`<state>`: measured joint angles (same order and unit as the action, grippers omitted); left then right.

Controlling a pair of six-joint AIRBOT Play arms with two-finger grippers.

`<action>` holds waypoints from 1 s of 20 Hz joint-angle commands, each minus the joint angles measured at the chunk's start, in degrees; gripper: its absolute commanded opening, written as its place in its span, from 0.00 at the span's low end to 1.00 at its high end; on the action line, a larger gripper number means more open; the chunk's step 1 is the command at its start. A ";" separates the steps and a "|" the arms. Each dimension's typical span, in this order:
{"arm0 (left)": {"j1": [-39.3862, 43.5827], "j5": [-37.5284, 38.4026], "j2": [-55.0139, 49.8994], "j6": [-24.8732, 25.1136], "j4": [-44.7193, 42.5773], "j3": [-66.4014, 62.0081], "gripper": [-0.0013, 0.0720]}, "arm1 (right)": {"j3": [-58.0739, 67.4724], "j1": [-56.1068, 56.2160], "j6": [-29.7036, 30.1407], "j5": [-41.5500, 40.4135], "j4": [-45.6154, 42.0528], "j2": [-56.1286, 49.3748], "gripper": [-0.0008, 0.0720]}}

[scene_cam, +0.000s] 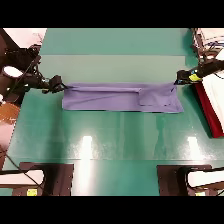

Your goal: Fold the shirts.

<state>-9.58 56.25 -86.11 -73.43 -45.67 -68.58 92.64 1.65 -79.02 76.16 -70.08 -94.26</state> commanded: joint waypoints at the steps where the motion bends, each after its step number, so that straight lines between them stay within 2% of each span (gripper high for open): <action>1: -0.04 -3.69 -5.95 1.81 6.01 -3.52 0.06 | 7.13 0.02 -1.40 -1.46 0.09 -7.34 0.03; 2: -0.04 -4.74 -5.90 1.20 6.49 -3.52 0.06 | 8.70 0.02 -1.86 -2.64 0.17 -8.63 0.04; 3: -0.04 -5.73 -5.90 -0.61 7.63 -3.56 0.28 | 10.75 -0.20 -1.81 -2.93 1.09 -9.90 0.21; 4: -0.04 -6.34 -5.84 -1.95 8.59 -3.58 0.69 | 12.70 -0.70 -1.79 -2.82 2.93 -10.86 0.56; 5: -0.07 -5.99 -5.77 -2.69 8.90 -3.82 0.80 | 14.40 -1.46 -1.73 -2.12 5.07 -11.43 0.73; 8: -0.04 1.27 -5.73 -1.14 8.37 -6.80 0.75 | 14.91 -5.01 1.55 3.54 10.29 -10.49 0.73; 10: -0.04 7.23 -5.70 1.73 8.59 -8.52 0.14 | 11.61 -8.02 3.63 8.31 10.49 -8.81 0.73; 11: -0.02 9.18 -5.66 2.38 8.68 -8.87 0.06 | 9.14 -9.79 4.24 10.23 10.51 -8.09 0.73; 13: 0.66 11.02 -5.60 2.40 8.55 -8.85 0.06 | 4.39 -13.03 5.01 12.74 10.60 -7.58 0.73; 14: 1.60 11.72 -5.60 2.43 8.39 -8.85 0.06 | 2.10 -14.53 5.03 13.03 10.82 -7.63 0.77; 15: 2.95 11.96 -5.62 2.54 8.37 -8.85 0.06 | -0.63 -15.93 5.99 12.59 12.52 -7.63 0.96; 18: 7.65 11.37 -5.62 3.06 8.31 -8.85 0.06 | -6.54 -19.32 11.04 10.19 21.86 -8.33 0.98; 20: 10.40 11.23 -5.62 3.04 8.28 -8.85 0.06 | -7.56 -20.04 11.26 9.68 23.17 -10.21 0.98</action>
<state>-2.72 66.85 -91.68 -70.78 -37.36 -77.30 88.47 -16.29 -70.28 86.35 -51.90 -103.07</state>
